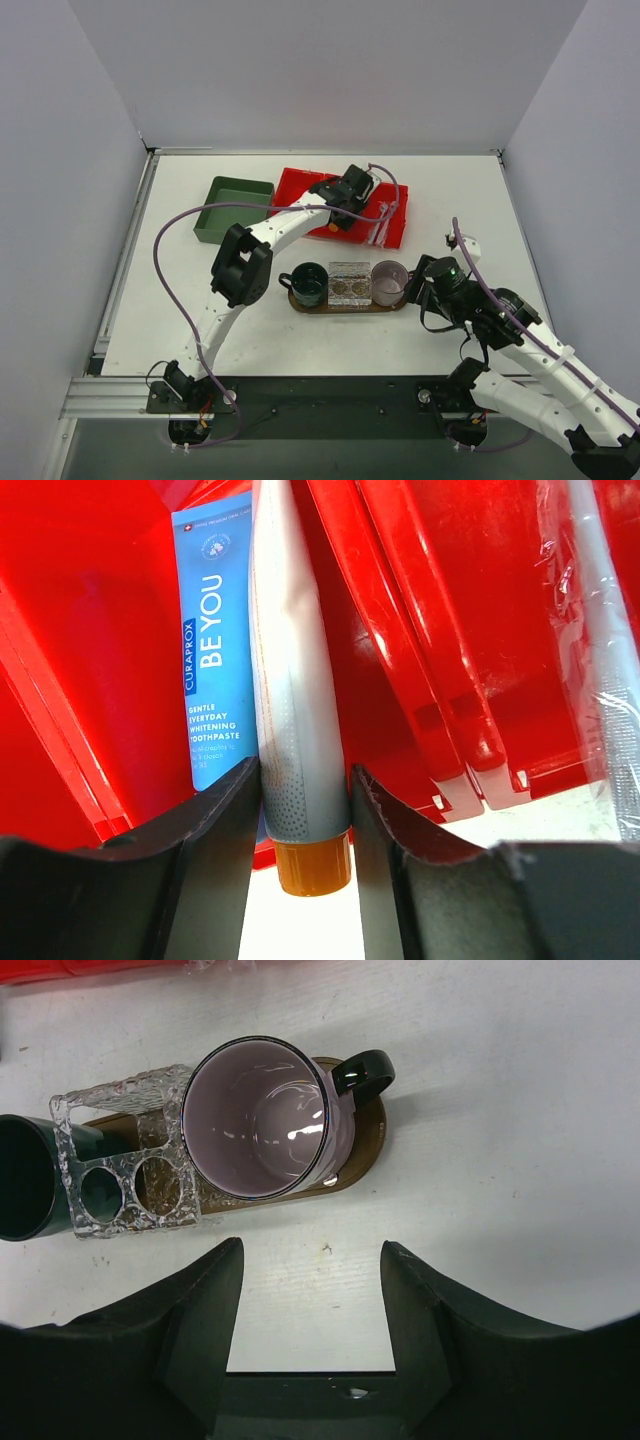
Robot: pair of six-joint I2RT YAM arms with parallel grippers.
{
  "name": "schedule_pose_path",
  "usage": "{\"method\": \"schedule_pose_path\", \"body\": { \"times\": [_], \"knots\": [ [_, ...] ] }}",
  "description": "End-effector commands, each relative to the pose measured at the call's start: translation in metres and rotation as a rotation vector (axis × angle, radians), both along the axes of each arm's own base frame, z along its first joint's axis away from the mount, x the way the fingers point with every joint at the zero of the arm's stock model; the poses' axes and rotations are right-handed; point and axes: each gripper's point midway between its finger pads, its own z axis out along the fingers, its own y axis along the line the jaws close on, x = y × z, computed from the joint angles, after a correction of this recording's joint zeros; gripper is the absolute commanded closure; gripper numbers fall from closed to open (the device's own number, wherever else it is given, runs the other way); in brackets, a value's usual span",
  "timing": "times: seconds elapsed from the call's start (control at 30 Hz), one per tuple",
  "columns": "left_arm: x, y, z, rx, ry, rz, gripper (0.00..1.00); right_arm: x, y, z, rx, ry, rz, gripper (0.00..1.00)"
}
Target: Prepare toiletry sets of a toothbrush and toothpaste on the tray
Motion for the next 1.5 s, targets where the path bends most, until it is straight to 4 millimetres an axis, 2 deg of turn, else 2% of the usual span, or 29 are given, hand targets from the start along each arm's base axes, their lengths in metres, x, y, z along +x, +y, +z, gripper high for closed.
{"method": "schedule_pose_path", "body": {
  "times": [0.0, 0.3, 0.43, 0.47, 0.73, 0.83, 0.87, 0.9, 0.97, 1.0, 1.07, 1.13, 1.17, 1.3, 1.47],
  "knots": [
    [0.010, 0.015, -0.003, 0.079, -0.031, 0.021, 0.52, -0.001, -0.002, -0.002, 0.010, 0.000, -0.016, 0.48],
    [0.010, 0.017, -0.012, 0.106, -0.029, 0.021, 0.52, -0.002, -0.003, -0.003, 0.013, 0.000, -0.016, 0.48],
    [0.008, 0.014, -0.009, 0.088, -0.026, 0.018, 0.66, -0.002, -0.004, -0.003, 0.012, -0.004, -0.019, 0.48],
    [0.008, 0.012, -0.005, 0.076, -0.030, 0.019, 0.74, -0.002, -0.004, -0.004, 0.011, -0.002, -0.020, 0.48],
    [0.007, 0.005, 0.024, 0.008, -0.056, 0.018, 0.99, -0.002, -0.004, -0.004, 0.007, -0.001, -0.022, 0.48],
    [0.007, 0.003, 0.041, -0.021, -0.080, 0.021, 1.00, -0.002, -0.004, -0.004, 0.007, -0.001, -0.023, 0.48],
    [0.008, 0.002, 0.053, -0.043, -0.102, 0.023, 1.00, -0.002, -0.004, -0.004, 0.009, -0.002, -0.023, 0.48],
    [0.006, 0.004, 0.052, -0.040, -0.101, 0.024, 1.00, -0.002, -0.004, -0.004, 0.011, -0.004, -0.023, 0.48],
    [0.008, 0.003, 0.071, -0.078, -0.147, 0.024, 1.00, -0.003, -0.005, -0.004, 0.011, -0.004, -0.022, 0.48],
    [0.005, 0.006, 0.068, -0.071, -0.145, 0.025, 1.00, -0.003, -0.005, -0.004, 0.013, -0.007, -0.024, 0.48],
    [0.006, 0.007, 0.083, -0.099, -0.175, 0.027, 1.00, -0.003, -0.006, -0.004, 0.014, -0.009, -0.026, 0.48],
    [0.004, 0.009, 0.086, -0.106, -0.185, 0.027, 1.00, -0.003, -0.006, -0.003, 0.018, -0.014, -0.028, 0.48],
    [0.004, 0.011, 0.096, -0.118, -0.201, 0.027, 1.00, -0.003, -0.006, -0.004, 0.017, -0.013, -0.028, 0.48],
    [0.002, 0.015, 0.106, -0.128, -0.229, 0.023, 1.00, -0.003, -0.006, -0.003, 0.017, -0.016, -0.028, 0.48],
    [-0.009, 0.024, 0.126, -0.164, -0.276, 0.011, 1.00, 0.001, -0.007, 0.009, 0.014, -0.047, -0.021, 0.48]
  ]
}}
